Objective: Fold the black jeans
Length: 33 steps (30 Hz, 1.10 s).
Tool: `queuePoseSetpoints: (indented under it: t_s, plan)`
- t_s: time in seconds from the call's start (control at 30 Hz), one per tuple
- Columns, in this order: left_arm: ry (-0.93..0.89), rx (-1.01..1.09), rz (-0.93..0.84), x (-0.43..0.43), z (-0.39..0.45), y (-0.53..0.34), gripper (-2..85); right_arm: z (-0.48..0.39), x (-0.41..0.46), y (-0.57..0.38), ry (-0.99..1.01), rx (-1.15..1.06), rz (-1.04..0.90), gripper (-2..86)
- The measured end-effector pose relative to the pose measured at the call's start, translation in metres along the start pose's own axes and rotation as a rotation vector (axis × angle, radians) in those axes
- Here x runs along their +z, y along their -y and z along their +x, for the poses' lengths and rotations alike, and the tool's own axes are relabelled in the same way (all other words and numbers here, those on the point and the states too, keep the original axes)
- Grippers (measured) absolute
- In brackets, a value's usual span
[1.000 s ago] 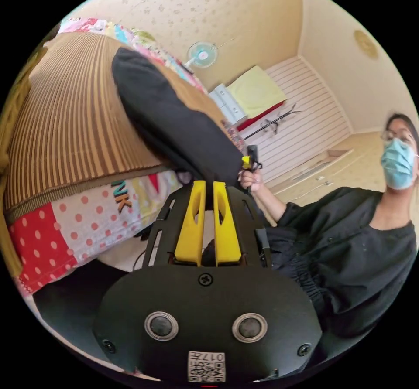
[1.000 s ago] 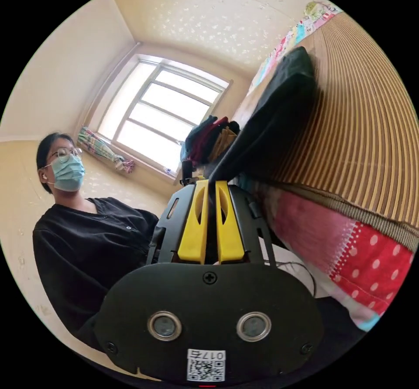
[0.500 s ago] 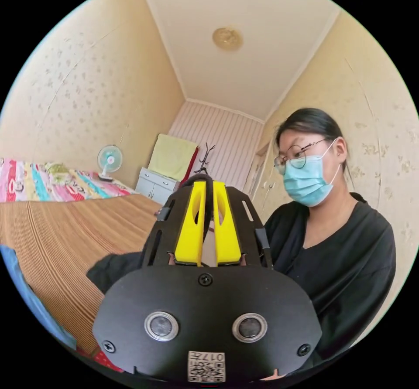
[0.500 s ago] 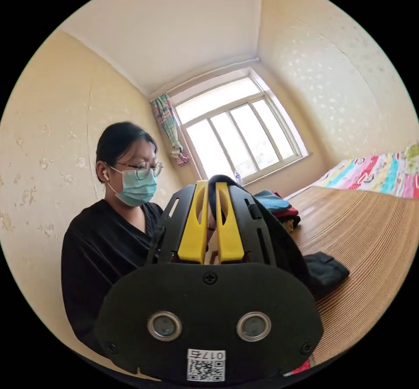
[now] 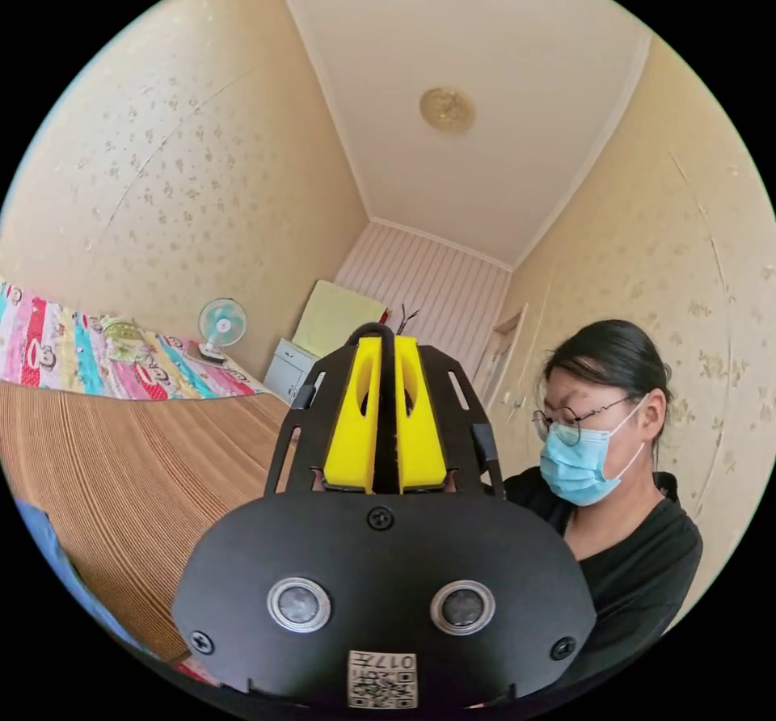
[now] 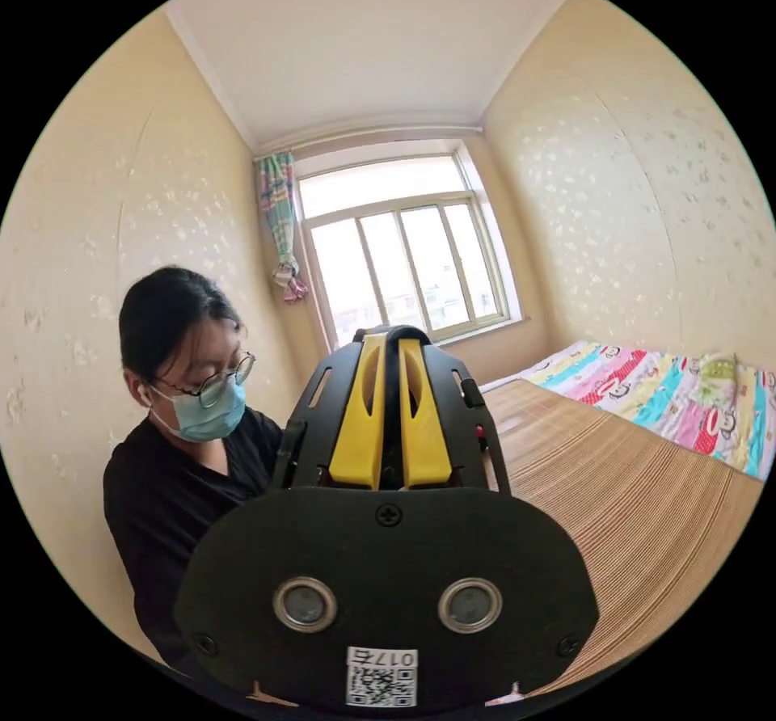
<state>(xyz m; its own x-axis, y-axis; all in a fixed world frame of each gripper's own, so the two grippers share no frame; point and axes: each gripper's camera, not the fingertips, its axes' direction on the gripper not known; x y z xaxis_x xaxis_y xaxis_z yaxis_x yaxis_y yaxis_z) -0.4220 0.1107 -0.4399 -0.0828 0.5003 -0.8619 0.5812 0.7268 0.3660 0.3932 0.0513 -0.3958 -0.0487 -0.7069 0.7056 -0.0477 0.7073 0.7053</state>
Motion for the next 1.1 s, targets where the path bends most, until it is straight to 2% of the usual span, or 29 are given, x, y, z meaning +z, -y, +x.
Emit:
queuePoseSetpoints:
  t_s: [0.17,0.27,0.4,0.57,0.7,0.87,1.0,1.1]
  plan:
    - [0.164,-0.185,-0.054,0.039,-0.112,0.027,2.8,0.089,0.043,0.023,-0.275,0.173,-0.107,2.0]
    - [0.316,-0.149,-0.103,0.066,-0.149,0.044,2.9,0.122,0.065,0.03,-0.415,0.144,-0.122,2.0]
    - [0.409,-0.147,-0.184,0.095,-0.196,0.015,3.1,0.167,0.079,-0.001,-0.445,0.223,-0.121,2.1]
    - [0.377,-0.17,-0.409,0.123,-0.25,-0.111,3.5,0.197,0.087,-0.104,-0.428,0.319,-0.278,2.3]
    - [0.37,-0.228,-0.521,0.135,-0.268,-0.211,3.8,0.196,0.084,-0.192,-0.375,0.397,-0.333,2.5]
    - [0.487,-0.266,-0.628,0.144,-0.277,-0.31,3.9,0.179,0.091,-0.31,-0.402,0.52,-0.395,2.7]
    - [0.506,-0.305,-0.577,0.131,-0.286,-0.327,4.0,0.179,0.086,-0.349,-0.391,0.584,-0.354,2.8]
    - [0.457,-0.375,-0.459,0.103,-0.301,-0.318,4.4,0.186,0.076,-0.352,-0.378,0.649,-0.34,3.3]
